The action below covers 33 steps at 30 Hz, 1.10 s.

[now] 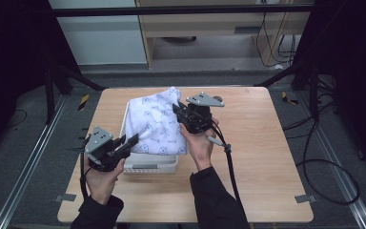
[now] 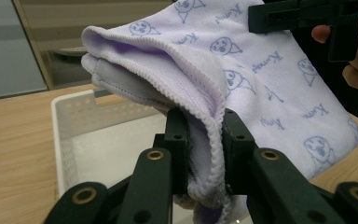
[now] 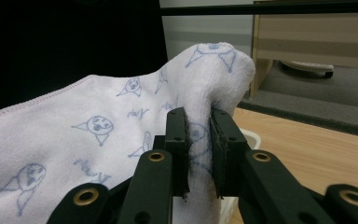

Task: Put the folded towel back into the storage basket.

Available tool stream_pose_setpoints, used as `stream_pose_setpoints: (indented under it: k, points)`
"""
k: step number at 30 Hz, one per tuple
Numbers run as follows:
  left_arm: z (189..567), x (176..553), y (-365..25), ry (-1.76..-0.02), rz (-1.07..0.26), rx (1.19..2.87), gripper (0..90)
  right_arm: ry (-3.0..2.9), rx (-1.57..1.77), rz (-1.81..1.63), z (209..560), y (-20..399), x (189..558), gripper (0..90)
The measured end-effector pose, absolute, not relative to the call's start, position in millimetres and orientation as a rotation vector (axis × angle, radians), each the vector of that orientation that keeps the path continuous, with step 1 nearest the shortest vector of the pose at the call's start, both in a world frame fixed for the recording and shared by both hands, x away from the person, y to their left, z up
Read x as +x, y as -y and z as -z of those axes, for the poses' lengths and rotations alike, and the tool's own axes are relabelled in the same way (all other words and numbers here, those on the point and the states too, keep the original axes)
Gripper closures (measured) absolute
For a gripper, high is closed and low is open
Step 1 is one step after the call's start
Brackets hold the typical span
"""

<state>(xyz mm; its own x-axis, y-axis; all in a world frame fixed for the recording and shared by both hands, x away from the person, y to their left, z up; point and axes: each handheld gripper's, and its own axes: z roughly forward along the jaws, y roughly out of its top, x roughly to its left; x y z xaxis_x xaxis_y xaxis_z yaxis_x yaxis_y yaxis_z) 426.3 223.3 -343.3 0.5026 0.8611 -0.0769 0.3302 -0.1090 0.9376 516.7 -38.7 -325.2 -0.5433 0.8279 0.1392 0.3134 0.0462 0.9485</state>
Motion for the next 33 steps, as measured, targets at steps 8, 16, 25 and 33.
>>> stream_pose_setpoints:
  k: [8, 16, 25, 33]
  points:
    - [349, 434, -244, -1.067, -0.631, 1.666, 75.0, -1.886, 1.124, -1.527, 328, 15, 527, 78.8]
    - [364, 448, -254, -1.115, -0.642, 1.690, 75.0, -1.914, 1.138, -1.516, 346, -2, 542, 78.7]
    - [381, 462, -259, -1.159, -0.637, 1.727, 75.0, -1.959, 1.162, -1.462, 367, -13, 559, 78.7]
    - [394, 470, -258, -1.185, -0.625, 1.761, 75.0, -1.984, 1.182, -1.435, 384, -16, 567, 78.6]
